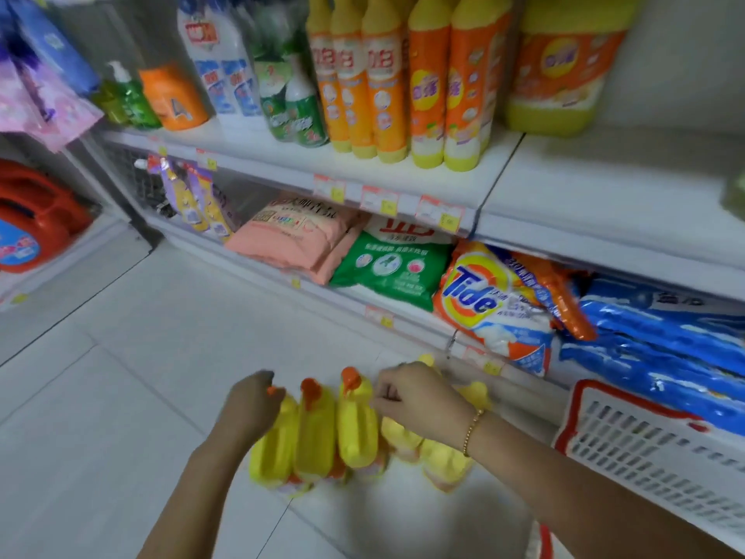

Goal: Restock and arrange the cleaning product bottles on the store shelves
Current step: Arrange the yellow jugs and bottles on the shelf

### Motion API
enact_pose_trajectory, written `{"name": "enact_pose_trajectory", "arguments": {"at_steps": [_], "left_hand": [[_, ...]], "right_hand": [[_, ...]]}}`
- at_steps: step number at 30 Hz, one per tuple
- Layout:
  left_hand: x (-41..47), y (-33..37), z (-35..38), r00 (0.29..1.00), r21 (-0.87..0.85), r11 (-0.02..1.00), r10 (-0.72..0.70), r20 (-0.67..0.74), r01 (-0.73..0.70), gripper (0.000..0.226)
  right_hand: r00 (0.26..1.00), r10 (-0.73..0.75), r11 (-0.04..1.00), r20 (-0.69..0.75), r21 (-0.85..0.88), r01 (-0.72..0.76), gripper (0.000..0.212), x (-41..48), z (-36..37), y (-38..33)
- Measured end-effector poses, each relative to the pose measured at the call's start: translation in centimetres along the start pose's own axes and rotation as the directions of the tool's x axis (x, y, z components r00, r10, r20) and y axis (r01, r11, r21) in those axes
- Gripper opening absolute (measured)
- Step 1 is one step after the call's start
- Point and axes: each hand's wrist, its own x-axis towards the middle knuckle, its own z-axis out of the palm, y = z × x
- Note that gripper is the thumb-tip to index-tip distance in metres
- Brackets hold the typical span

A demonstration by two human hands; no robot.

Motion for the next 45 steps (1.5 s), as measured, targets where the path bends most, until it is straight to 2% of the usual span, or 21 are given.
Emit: {"name": "enact_pose_trajectory", "arguments": {"at_steps": [1,3,4,6,8,11,12,14,16,18,20,22,24,26,30,33,36,39,43,44,45], "left_hand": [[-0.3,2.7,-1.5,0.982,-0.079,0.988,0.122,-0.141,-0.134,0.031],[-1.3,9.0,-4.6,0.844,-0.173,0.880,0.345,-0.411,-0.443,0.015],[-1.8,12.3,-6.0,0.767,-0.187,0.803,0.429,-0.478,-0.566,0.005],[-1.8,18.6,-7.5,0.656,-0.189,0.674,0.550,-0.517,-0.714,0.025],[-0.5,24.1,-7.2,0.601,-0.187,0.601,0.620,-0.503,-0.777,0.030],[3.1,30.0,-5.1,0.605,-0.232,0.560,0.704,-0.372,-0.795,0.031],[4.5,31.1,-4.2,0.616,-0.191,0.587,0.730,-0.296,-0.787,0.045],[7.1,31.9,-2.4,0.583,0.059,0.606,0.784,-0.212,-0.793,0.071],[8.6,31.5,-1.1,0.533,0.197,0.582,0.808,-0.251,-0.789,0.074],[9.3,30.8,0.1,0.485,0.169,0.557,0.808,-0.334,-0.813,0.068],[9.5,30.5,1.2,0.436,0.134,0.527,0.800,-0.412,-0.839,0.066],[9.9,30.5,1.9,0.386,0.113,0.490,0.791,-0.475,-0.864,0.066],[10.2,30.6,1.9,0.376,0.088,0.472,0.790,-0.484,-0.877,0.066],[10.1,30.6,1.9,0.383,0.070,0.471,0.787,-0.484,-0.880,0.066],[9.8,30.8,1.5,0.407,0.112,0.507,0.788,-0.462,-0.855,0.067],[9.3,31.0,1.2,0.435,0.136,0.537,0.786,-0.438,-0.833,0.063],[8.9,31.2,1.0,0.471,0.126,0.560,0.781,-0.410,-0.819,0.064],[8.6,31.2,0.9,0.488,0.096,0.566,0.774,-0.403,-0.819,0.064],[8.1,31.3,0.6,0.504,0.067,0.574,0.763,-0.405,-0.816,0.063],[7.8,31.3,0.5,0.510,0.063,0.577,0.763,-0.397,-0.814,0.064],[7.5,31.4,0.4,0.521,0.057,0.583,0.761,-0.387,-0.810,0.064]], "right_hand": [[0.995,-0.023,1.000,-0.100,0.012,0.025,0.020,-0.6,-2.7,-0.2],[0.948,-0.053,0.996,-0.314,0.048,0.071,0.028,-1.8,-8.6,-0.6],[0.908,-0.043,0.994,-0.417,0.076,0.082,0.029,-2.4,-11.5,-0.6],[0.801,0.029,0.987,-0.598,0.145,0.073,0.026,-2.9,-17.1,0.4],[0.700,0.104,0.981,-0.707,0.190,0.047,0.018,-2.3,-21.7,2.7],[0.644,0.252,0.955,-0.722,0.293,-0.045,0.004,0.3,-26.8,7.7],[0.632,0.314,0.936,-0.708,0.341,-0.083,0.005,1.3,-28.1,9.4],[0.604,0.434,0.883,-0.669,0.449,-0.137,0.020,3.7,-30.5,13.0],[0.584,0.462,0.879,-0.668,0.435,-0.198,0.021,6.1,-32.4,15.5],[0.557,0.446,0.894,-0.701,0.380,-0.238,0.035,8.3,-34.0,16.9],[0.536,0.436,0.885,-0.722,0.452,-0.111,0.059,10.1,-35.7,17.1],[0.564,0.404,0.863,-0.721,0.505,0.028,0.075,11.5,-37.4,16.8],[0.573,0.355,0.868,-0.739,0.488,0.092,0.097,13.7,-38.9,20.0],[0.564,0.344,0.875,-0.751,0.474,0.097,0.106,15.1,-39.2,22.7],[0.425,0.443,0.888,-0.789,0.451,-0.087,0.082,14.2,-36.7,18.7],[0.446,0.512,0.854,-0.734,0.493,-0.167,0.076,14.3,-34.2,17.9],[0.378,0.540,0.842,-0.752,0.487,-0.232,0.071,14.4,-32.5,16.3],[0.356,0.532,0.839,-0.769,0.421,-0.344,0.072,13.2,-31.8,14.2],[0.393,0.525,0.851,-0.755,0.475,-0.223,0.072,9.7,-30.0,13.2],[0.411,0.539,0.831,-0.735,0.544,-0.116,0.069,8.8,-29.7,13.2],[0.438,0.586,0.752,-0.681,0.658,0.017,0.062,8.0,-29.5,13.2]]}}
